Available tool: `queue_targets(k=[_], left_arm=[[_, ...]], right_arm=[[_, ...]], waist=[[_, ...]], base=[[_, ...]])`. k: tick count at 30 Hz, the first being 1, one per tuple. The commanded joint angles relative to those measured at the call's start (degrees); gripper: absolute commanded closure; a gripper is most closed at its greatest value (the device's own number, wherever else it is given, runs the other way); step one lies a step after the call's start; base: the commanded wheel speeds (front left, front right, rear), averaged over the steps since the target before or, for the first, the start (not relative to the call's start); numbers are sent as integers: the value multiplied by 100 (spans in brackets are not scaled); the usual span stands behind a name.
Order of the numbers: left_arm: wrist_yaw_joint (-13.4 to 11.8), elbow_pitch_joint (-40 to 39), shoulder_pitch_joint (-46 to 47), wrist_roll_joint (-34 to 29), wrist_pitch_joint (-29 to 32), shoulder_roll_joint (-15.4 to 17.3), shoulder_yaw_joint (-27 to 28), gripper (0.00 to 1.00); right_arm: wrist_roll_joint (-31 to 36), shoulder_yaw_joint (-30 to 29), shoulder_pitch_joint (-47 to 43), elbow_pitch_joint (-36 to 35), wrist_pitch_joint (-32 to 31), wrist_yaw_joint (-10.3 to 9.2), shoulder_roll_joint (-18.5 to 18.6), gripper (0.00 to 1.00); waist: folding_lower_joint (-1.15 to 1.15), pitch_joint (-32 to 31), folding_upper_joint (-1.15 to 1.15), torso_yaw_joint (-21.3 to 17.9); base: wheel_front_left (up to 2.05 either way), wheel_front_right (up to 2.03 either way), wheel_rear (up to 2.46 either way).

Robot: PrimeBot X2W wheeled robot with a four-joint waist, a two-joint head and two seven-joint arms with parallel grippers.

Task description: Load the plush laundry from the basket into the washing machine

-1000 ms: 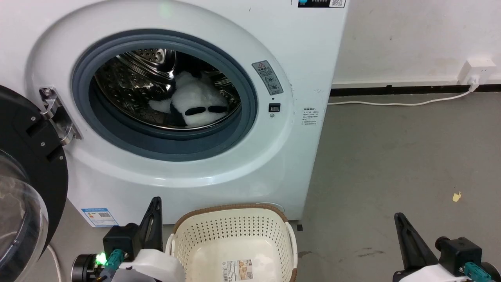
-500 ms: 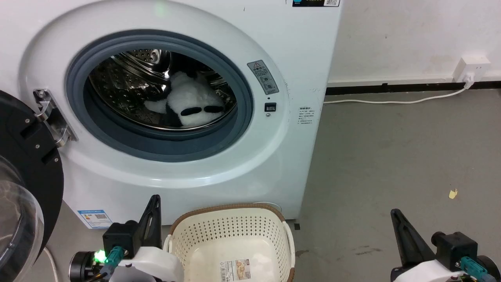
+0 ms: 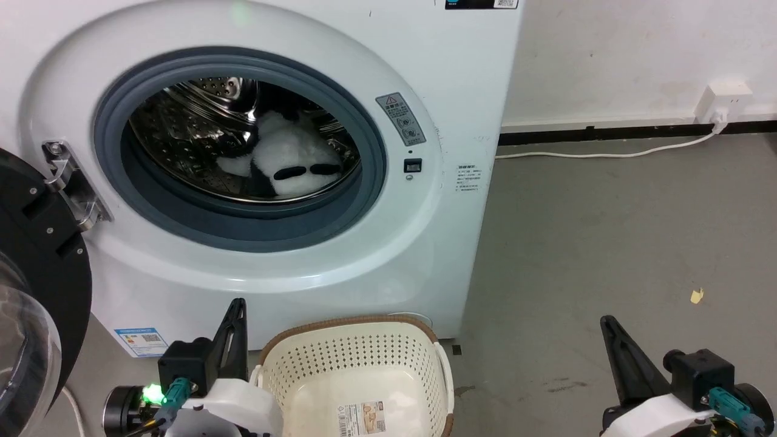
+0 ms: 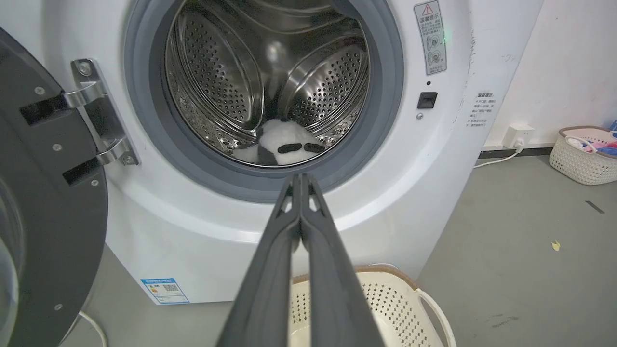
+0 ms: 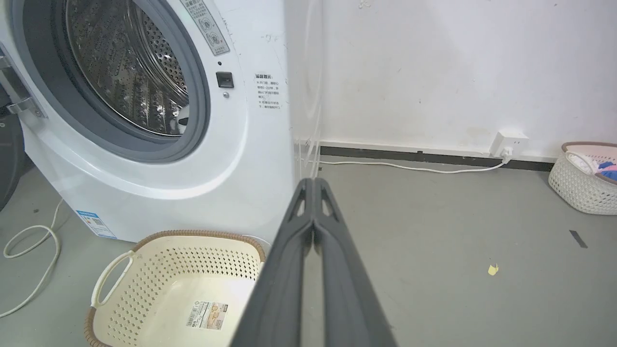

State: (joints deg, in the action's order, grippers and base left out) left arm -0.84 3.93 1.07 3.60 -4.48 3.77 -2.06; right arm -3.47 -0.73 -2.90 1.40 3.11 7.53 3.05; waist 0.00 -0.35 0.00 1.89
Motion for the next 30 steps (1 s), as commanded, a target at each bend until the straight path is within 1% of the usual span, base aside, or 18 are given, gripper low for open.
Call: queue_targets(k=[1,30], left_arm=[[20,-62,-78,-41,55,-29,33,100],[73,-335,-102,-304,380,-79,176,100]], right_arm=[[63,14,75,-38,-24,-3,-13,100],[297,63,252,-122,-262,-4,-16,100]], waist=[[0,2,0,-8],[0,29,0,-157]], base=[[0,0,0],[0,0,0]])
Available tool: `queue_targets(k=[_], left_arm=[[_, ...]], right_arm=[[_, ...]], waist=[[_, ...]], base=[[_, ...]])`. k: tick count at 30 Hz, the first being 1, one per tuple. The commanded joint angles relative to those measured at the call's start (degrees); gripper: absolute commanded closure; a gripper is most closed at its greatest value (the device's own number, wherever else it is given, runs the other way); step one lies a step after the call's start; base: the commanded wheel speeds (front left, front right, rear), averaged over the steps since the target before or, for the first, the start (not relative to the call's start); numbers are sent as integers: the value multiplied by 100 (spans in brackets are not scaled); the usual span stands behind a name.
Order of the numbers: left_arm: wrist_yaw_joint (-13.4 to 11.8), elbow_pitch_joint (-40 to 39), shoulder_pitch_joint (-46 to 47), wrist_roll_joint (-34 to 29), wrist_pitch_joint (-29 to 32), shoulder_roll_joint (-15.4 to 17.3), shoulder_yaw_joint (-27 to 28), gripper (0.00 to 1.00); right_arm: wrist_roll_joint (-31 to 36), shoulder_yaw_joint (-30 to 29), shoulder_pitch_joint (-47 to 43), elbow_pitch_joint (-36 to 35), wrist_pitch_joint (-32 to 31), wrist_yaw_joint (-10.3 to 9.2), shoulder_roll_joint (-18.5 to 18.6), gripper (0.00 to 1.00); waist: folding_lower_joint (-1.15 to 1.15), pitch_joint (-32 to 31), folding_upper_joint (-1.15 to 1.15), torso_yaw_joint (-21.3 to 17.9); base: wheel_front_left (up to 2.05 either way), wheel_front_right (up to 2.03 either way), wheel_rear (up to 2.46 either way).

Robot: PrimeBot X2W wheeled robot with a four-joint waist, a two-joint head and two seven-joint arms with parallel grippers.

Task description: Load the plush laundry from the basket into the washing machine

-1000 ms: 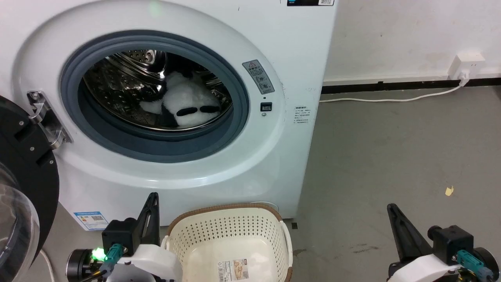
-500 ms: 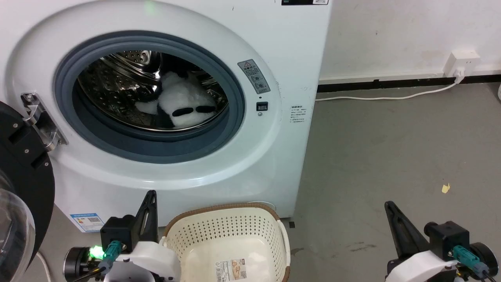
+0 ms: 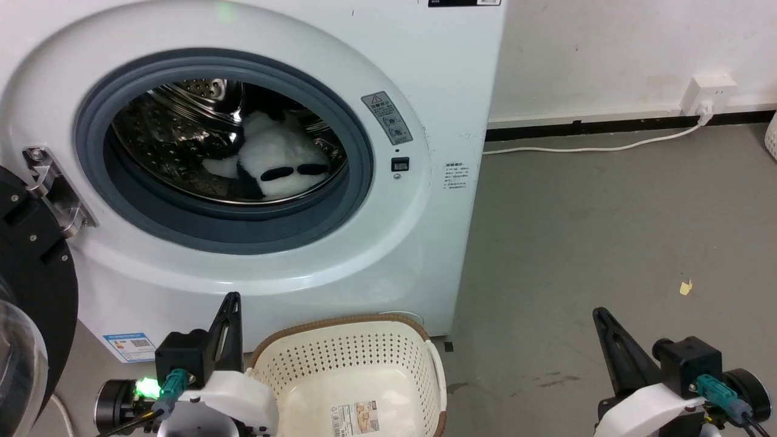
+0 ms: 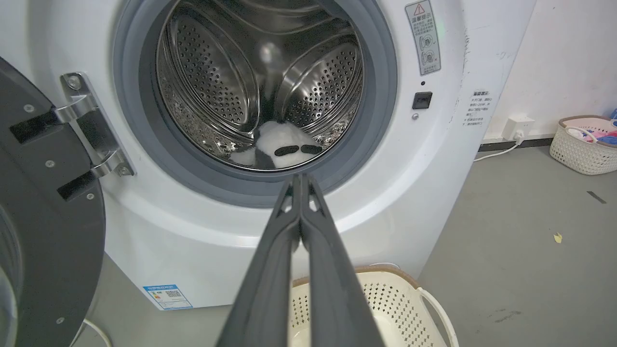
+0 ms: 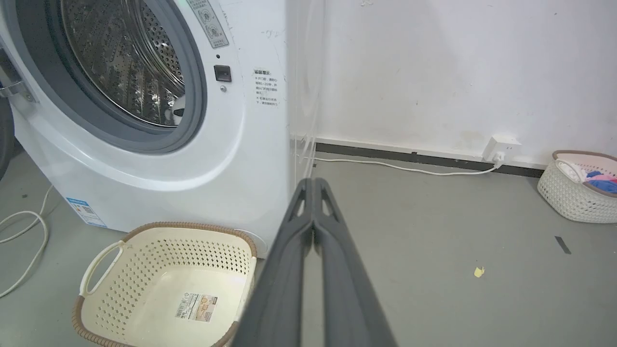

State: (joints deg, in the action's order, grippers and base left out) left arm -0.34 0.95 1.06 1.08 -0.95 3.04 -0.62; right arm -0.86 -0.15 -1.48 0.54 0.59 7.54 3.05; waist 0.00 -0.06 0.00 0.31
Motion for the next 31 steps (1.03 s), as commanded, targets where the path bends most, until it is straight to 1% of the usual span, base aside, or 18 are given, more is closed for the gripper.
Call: queue_targets(k=[1,31], left_arm=[[24,-47,-102,-62,39,-7,37,100],[34,-95,-106,-108,95,-16,62,100]], right_arm=[[45,6,117,-40,-17,-5,-16,100],[86,15,148,-54,-59,-5,-17,100]], waist=[[0,1,0,-5],[0,6,0,-31]], base=[[0,0,0],[0,0,0]])
